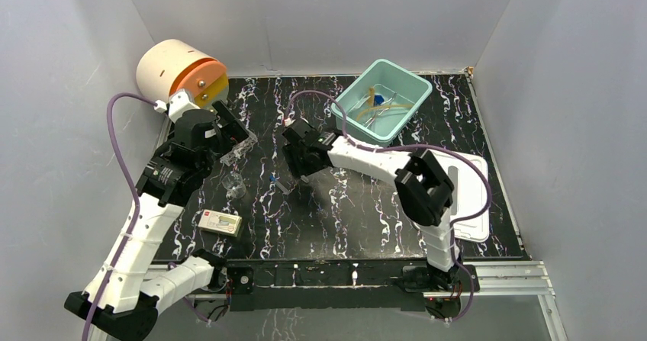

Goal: Organize the chemistry lab equipment

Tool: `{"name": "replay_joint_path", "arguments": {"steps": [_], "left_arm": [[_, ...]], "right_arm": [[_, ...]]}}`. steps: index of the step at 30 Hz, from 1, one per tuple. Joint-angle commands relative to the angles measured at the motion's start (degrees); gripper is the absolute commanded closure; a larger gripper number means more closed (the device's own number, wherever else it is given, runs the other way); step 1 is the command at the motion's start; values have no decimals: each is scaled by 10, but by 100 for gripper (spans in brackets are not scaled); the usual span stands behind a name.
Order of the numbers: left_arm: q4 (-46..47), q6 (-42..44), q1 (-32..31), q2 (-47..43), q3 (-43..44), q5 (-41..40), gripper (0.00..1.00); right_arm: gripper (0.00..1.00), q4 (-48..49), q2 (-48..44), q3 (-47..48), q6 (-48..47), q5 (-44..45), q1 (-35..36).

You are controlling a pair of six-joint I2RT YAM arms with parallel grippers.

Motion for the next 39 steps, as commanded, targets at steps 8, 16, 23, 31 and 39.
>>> {"name": "replay_joint_path", "arguments": {"steps": [8,16,23,31,39], "left_arm": [[-15,1,2,-8,5,-17,2],[-36,-11,2,1,8,-17,2],[-36,-16,2,4,8,-18,2],[-41,-16,2,3,13,-23,2],[-48,-29,1,6,12,-17,8]], "right_arm": [[38,-78,110,145,-46,26,0],[40,-100,137,163,-39,-3,-15],[40,-113,163,213,-59,0,-17],[47,-136,200,253,-80,-6,-17],[57,-144,205,240,-108,-13,-17]]}}
